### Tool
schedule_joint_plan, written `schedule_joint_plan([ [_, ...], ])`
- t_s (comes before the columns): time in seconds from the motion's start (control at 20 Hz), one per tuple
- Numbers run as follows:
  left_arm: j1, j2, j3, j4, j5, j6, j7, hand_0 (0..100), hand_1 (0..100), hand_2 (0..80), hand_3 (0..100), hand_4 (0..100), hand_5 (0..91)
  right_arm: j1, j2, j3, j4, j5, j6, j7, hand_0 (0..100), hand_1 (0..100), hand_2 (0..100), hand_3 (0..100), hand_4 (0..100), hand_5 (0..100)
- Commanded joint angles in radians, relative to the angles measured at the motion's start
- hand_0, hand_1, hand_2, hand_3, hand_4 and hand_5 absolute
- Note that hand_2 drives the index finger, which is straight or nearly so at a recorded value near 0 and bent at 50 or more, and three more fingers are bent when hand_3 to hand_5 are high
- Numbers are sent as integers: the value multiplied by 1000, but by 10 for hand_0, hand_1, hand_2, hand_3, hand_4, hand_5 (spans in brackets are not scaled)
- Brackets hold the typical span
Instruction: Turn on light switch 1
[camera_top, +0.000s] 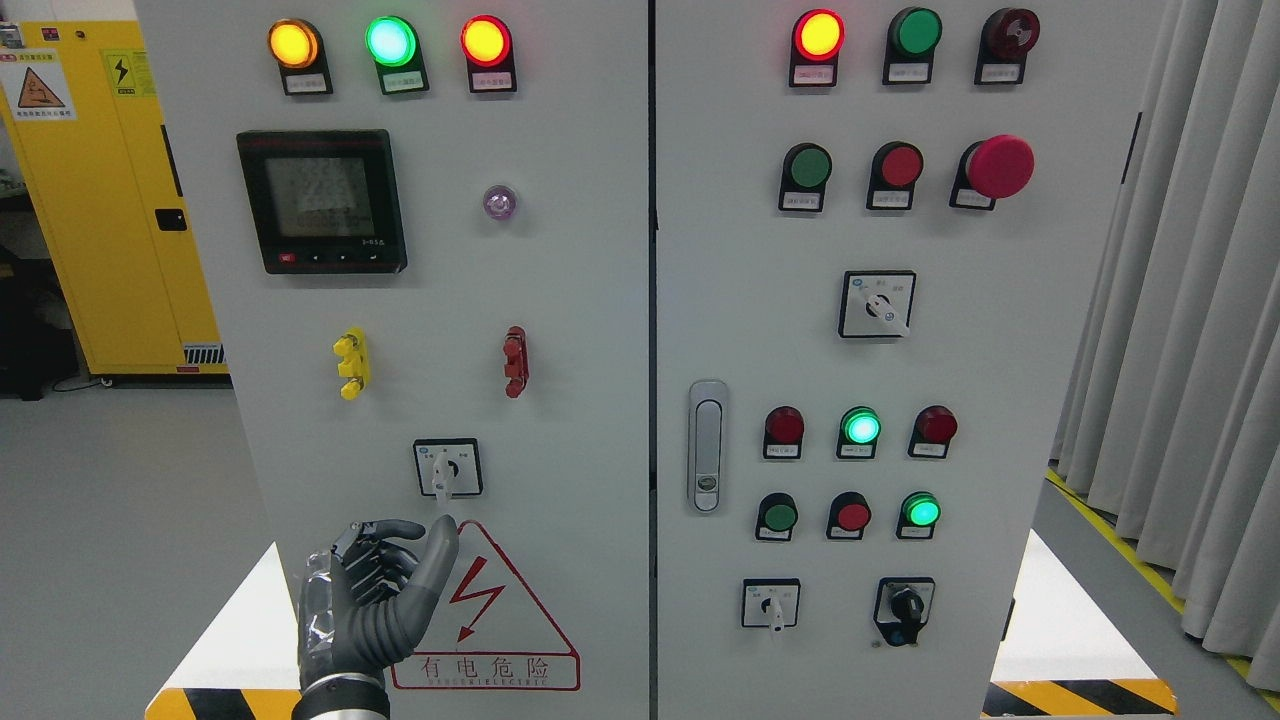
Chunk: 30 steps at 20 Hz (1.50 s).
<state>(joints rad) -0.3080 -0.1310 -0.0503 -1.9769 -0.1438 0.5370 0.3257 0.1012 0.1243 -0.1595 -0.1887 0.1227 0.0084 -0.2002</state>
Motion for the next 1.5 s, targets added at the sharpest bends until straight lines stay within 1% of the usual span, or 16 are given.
schedule_joint_plan([
  [0.0, -23, -9, -2, 3, 0, 15, 3, 178, 695, 552, 853, 876, 844, 0, 0, 0, 0, 0, -1, 1, 0, 500, 40, 0, 0, 0],
  [0.75, -59, -12, -3, 17, -2, 64, 3, 165, 682, 558, 871, 881, 845, 0, 0, 0, 0, 0, -1, 1, 0, 500, 40, 0, 0, 0],
  [1.3, -75, -16, -3, 20, -3, 77, 3, 167, 676, 559, 876, 882, 846, 0, 0, 0, 0, 0, -1, 1, 0, 500, 40, 0, 0, 0],
  [1.45, -79, -16, -3, 30, -5, 78, 3, 170, 673, 558, 877, 886, 870, 0, 0, 0, 0, 0, -1, 1, 0, 500, 40, 0, 0, 0],
])
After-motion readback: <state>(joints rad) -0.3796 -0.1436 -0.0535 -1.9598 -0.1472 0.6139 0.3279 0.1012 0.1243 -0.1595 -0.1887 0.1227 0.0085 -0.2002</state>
